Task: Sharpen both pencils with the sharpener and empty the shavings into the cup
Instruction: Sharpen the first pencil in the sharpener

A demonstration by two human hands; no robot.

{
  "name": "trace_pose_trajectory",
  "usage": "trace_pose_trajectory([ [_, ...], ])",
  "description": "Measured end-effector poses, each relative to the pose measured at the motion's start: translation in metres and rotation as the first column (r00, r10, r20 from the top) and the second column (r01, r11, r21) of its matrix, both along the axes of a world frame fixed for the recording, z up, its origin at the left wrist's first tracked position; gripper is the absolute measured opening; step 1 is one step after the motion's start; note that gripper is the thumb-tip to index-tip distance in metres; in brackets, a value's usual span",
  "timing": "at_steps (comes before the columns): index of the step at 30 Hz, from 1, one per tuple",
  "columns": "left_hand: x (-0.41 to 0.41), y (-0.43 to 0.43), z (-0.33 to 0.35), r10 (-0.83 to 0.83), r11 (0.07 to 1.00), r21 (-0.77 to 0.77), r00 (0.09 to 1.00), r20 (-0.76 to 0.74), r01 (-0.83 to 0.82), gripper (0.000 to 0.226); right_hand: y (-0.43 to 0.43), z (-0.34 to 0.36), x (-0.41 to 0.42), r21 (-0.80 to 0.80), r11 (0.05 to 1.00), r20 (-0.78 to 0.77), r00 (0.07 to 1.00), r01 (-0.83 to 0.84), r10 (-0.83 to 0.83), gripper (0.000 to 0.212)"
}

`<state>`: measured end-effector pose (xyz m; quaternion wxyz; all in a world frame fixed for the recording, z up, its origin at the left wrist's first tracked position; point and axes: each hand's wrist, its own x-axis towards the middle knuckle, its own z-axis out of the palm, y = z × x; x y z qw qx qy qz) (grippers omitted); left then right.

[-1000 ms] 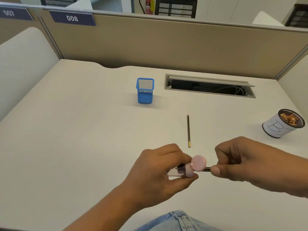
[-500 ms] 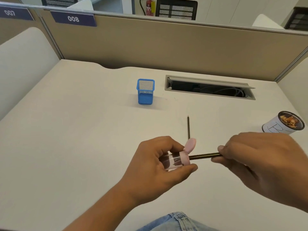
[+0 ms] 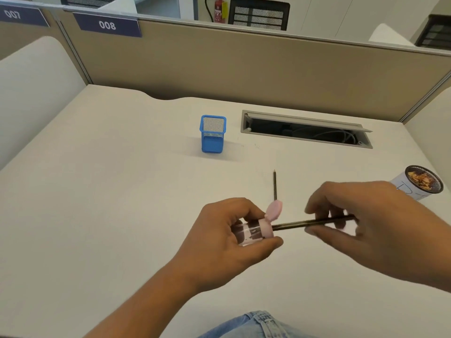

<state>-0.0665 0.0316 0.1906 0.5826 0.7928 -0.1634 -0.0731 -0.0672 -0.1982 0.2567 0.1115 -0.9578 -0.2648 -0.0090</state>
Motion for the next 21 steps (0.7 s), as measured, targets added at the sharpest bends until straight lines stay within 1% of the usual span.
trace_pose_trajectory([
  [1, -0.001, 0.0, 0.002, 0.003, 0.999, -0.043, 0.998, -0.07, -0.006, 0.018, -0.002, -0.001, 0.001, -0.059, 0.993, 0.14, 0.984, -0.098, 0.106, 0.008],
  [3, -0.002, 0.001, 0.004, 0.01, 0.997, -0.078, 0.991, -0.131, -0.02, 0.019, -0.005, -0.007, 0.002, -0.156, 0.965, 0.323, 0.913, -0.21, 0.251, 0.019],
  [4, -0.003, 0.001, 0.005, 0.015, 0.996, -0.08, 0.992, -0.128, -0.026, 0.019, -0.005, -0.01, 0.002, -0.184, 0.956, 0.369, 0.885, -0.23, 0.284, 0.024],
  [5, -0.003, 0.001, 0.004, 0.019, 0.997, -0.073, 0.995, -0.103, -0.027, 0.019, -0.003, -0.012, 0.002, -0.19, 0.954, 0.378, 0.879, -0.233, 0.29, 0.028],
  [6, -0.003, 0.002, 0.002, 0.024, 0.998, -0.049, 0.998, -0.05, -0.026, 0.019, -0.003, -0.013, 0.0, -0.167, 0.961, 0.332, 0.905, -0.22, 0.265, 0.03],
  [7, -0.003, 0.003, 0.0, 0.023, 1.0, -0.006, 0.999, 0.03, -0.022, 0.019, -0.001, -0.014, -0.003, -0.132, 0.975, 0.263, 0.941, -0.182, 0.211, 0.031],
  [8, -0.002, 0.004, -0.003, 0.013, 0.999, 0.048, 0.992, 0.124, -0.019, 0.02, 0.001, -0.014, -0.005, -0.084, 0.991, 0.175, 0.977, -0.108, 0.121, 0.033],
  [9, -0.003, 0.004, -0.006, -0.008, 0.996, 0.092, 0.977, 0.213, -0.012, 0.02, 0.003, -0.014, -0.006, -0.029, 1.0, 0.059, 0.998, -0.01, 0.012, 0.037],
  [10, -0.003, 0.004, -0.008, -0.035, 0.992, 0.123, 0.959, 0.28, 0.0, 0.02, 0.005, -0.014, -0.006, 0.032, 0.995, -0.096, 0.991, 0.097, -0.094, 0.038],
  [11, -0.003, 0.004, -0.01, -0.063, 0.99, 0.142, 0.945, 0.322, 0.018, 0.021, 0.006, -0.013, -0.004, 0.078, 0.977, -0.271, 0.947, 0.2, -0.173, 0.037],
  [12, -0.004, 0.004, -0.012, -0.089, 0.986, 0.161, 0.931, 0.354, 0.033, 0.022, 0.005, -0.013, -0.001, 0.106, 0.954, -0.426, 0.88, 0.281, -0.212, 0.035],
  [13, -0.005, 0.003, -0.013, -0.114, 0.982, 0.182, 0.917, 0.381, 0.046, 0.023, 0.005, -0.011, 0.002, 0.113, 0.932, -0.573, 0.789, 0.345, -0.223, 0.035],
  [14, -0.006, 0.002, -0.013, -0.139, 0.977, 0.206, 0.905, 0.402, 0.059, 0.024, 0.005, -0.007, 0.005, 0.116, 0.912, -0.688, 0.694, 0.394, -0.213, 0.037],
  [15, -0.006, 0.002, -0.013, -0.159, 0.972, 0.223, 0.896, 0.415, 0.069, 0.024, 0.006, -0.004, 0.007, 0.115, 0.897, -0.748, 0.631, 0.426, -0.204, 0.038],
  [16, -0.006, 0.001, -0.012, -0.164, 0.971, 0.227, 0.895, 0.414, 0.073, 0.024, 0.006, -0.003, 0.007, 0.108, 0.893, -0.763, 0.612, 0.437, -0.208, 0.038],
  [17, -0.004, 0.0, -0.012, -0.154, 0.974, 0.216, 0.903, 0.401, 0.07, 0.024, 0.006, -0.002, 0.006, 0.094, 0.898, -0.746, 0.628, 0.429, -0.222, 0.035],
  [18, -0.003, 0.0, -0.01, -0.134, 0.979, 0.193, 0.915, 0.38, 0.064, 0.025, 0.006, -0.002, 0.004, 0.081, 0.914, -0.682, 0.691, 0.397, -0.24, 0.03],
  [19, -0.002, 0.0, -0.009, -0.112, 0.985, 0.163, 0.93, 0.349, 0.057, 0.025, 0.006, -0.003, 0.002, 0.071, 0.936, -0.567, 0.786, 0.344, -0.246, 0.026],
  [20, -0.002, 0.0, -0.008, -0.087, 0.99, 0.135, 0.949, 0.304, 0.048, 0.024, 0.004, -0.004, 0.0, 0.052, 0.961, -0.416, 0.881, 0.271, -0.226, 0.023],
  [21, -0.002, 0.0, -0.006, -0.061, 0.994, 0.107, 0.968, 0.242, 0.036, 0.024, 0.003, -0.003, 0.0, 0.014, 0.984, -0.234, 0.957, 0.178, -0.17, 0.023],
])
